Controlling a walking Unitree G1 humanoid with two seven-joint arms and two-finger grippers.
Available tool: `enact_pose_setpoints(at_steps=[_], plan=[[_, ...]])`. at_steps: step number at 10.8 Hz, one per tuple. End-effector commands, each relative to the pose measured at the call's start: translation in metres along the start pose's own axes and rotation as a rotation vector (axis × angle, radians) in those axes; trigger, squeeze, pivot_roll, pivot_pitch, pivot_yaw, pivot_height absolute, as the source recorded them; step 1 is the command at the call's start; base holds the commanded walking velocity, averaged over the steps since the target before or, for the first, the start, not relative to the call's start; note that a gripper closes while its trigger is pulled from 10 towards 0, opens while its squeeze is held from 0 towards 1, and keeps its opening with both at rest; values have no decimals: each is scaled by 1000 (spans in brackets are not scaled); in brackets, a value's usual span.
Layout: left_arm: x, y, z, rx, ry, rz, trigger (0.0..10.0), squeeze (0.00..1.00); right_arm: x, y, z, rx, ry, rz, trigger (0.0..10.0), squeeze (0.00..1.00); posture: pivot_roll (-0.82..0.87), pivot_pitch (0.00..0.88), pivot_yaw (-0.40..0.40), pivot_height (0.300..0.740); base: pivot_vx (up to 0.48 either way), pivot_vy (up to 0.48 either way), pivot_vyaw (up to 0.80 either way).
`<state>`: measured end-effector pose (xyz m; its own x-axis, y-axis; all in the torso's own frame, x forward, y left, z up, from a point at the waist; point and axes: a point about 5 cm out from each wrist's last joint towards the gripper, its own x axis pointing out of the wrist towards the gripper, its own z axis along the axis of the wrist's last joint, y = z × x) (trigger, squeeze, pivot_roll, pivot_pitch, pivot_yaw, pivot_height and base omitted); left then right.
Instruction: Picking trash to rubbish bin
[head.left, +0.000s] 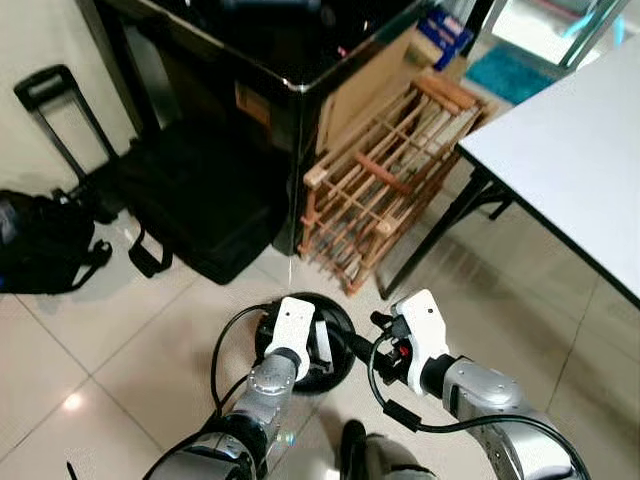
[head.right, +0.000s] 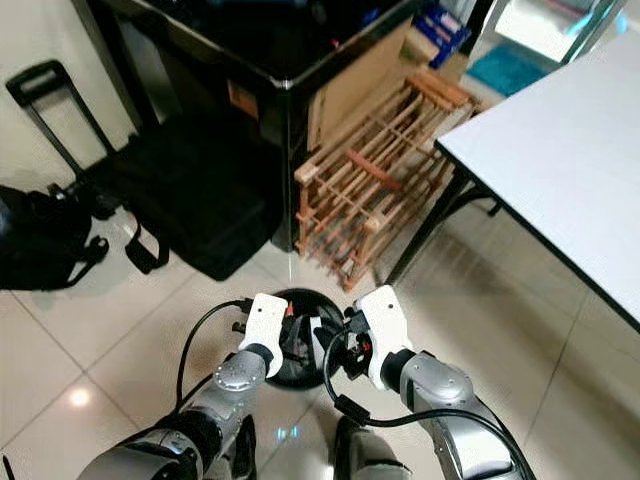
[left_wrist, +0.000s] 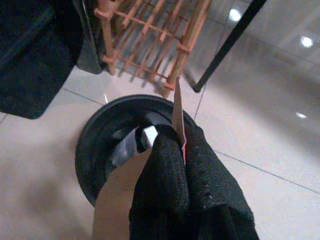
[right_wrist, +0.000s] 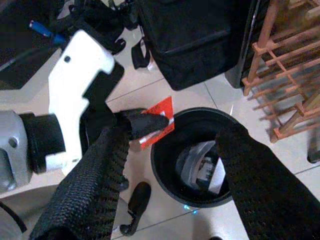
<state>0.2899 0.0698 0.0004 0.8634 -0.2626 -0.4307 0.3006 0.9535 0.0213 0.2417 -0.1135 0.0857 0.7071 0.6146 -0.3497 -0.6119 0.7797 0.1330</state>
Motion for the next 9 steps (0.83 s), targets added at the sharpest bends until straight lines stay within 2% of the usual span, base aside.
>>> enact_pose_setpoints(at_steps=[1,2,3,6,7,8,9], plan=[[-4,-9,-12,3,45,-23,10000,0,-4,3,-6,24,21,-5,10000,0,-150,322,-75,740,0,0,0],[-5,-9,-15,9,53,-30,10000,506,-4,4,-6,27,20,-6,10000,0,-150,327,-73,740,0,0,0],[-5,-9,-16,10,56,-30,10000,847,-4,5,-6,31,21,-6,10000,0,-149,330,-72,740,0,0,0],[-5,-9,-17,13,56,-31,10000,1000,-4,8,-7,38,26,-6,10000,0,-146,338,-69,740,0,0,0],[-5,-9,-16,16,56,-30,10000,1000,-4,8,-7,41,24,-8,10000,0,-146,337,-68,740,0,0,0],[-5,-9,-16,27,54,-25,10000,0,-3,7,-7,41,24,-11,10000,0,-144,331,-63,740,0,0,0],[-4,-8,-13,28,43,-17,10000,0,-1,6,-7,39,21,-21,10000,0,-141,325,-61,740,0,0,0]])
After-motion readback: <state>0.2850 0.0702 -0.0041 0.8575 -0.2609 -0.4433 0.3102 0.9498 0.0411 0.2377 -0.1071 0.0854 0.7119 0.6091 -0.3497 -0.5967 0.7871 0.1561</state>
